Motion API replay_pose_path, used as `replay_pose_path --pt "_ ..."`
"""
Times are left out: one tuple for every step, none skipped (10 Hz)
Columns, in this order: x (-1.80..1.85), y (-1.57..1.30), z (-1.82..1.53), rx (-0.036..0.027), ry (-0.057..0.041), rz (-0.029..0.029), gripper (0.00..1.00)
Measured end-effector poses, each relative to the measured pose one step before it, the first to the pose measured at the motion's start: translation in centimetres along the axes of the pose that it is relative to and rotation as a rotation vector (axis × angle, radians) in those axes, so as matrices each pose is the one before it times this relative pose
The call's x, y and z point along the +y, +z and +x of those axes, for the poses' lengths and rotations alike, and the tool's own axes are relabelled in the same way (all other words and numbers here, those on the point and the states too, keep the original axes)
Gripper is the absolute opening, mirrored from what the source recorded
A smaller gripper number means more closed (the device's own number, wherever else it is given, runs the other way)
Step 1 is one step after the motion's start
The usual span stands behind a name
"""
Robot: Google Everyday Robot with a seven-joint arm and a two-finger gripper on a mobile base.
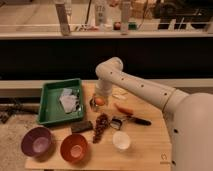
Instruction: Place apple in metal cup
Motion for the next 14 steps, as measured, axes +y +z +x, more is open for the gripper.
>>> replay_pose_path --pt "-0.527 0.184 -0.102 -0.00248 -0.0167 -0.0026 0.0" --pt "-0.669 0.222 -0.201 -0.00112 -0.01858 -0.00559 0.01" --pt "-0.448 0.114 -0.145 -0.00126 -0.01037 -0.00333 0.04" --pt "-0.328 0.069 -0.102 -0.00095 -0.00877 -0.00159 0.1" --pt "-0.151 0.042 0.017 0.00031 -0.00569 -0.00223 0.12" --pt "-0.165 0.075 0.006 -0.00078 -0.00491 -0.00106 0.12" --pt "-0.231 0.095 0.037 -0.00117 -0.00635 -0.00094 0.1" --pt "-0.242 0.153 0.102 -0.00308 -0.00761 0.00079 0.06" --pt "-0.006 0.047 0.191 -0.00068 -0.00285 0.00134 0.06" --pt "0.017 0.093 0.136 -0.0049 -0.00473 0.0044 0.06" --pt "0.089 0.127 0.139 -0.00393 -0.01061 0.0049 0.06" --pt "0.045 0.047 0.082 -0.00155 -0.01714 0.00566 0.06" --pt "0.162 0.31 0.053 -0.00244 -0.0236 0.00319 0.06" --pt "0.12 0.324 0.012 -0.00128 -0.02242 -0.00058 0.06"
